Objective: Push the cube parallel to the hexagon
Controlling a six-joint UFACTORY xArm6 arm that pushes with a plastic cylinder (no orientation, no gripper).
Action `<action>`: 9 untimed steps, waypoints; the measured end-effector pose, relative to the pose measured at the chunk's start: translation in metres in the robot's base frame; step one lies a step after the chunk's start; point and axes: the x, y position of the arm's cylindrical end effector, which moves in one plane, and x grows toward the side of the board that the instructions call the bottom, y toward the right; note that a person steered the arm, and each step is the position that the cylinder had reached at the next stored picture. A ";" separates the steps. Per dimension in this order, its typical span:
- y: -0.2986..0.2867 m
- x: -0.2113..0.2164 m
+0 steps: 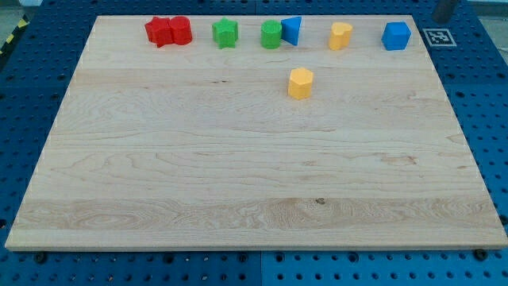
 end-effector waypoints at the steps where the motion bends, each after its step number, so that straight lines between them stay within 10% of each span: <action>1: -0.002 -0.002; 4: -0.157 -0.002; 9: -0.084 0.059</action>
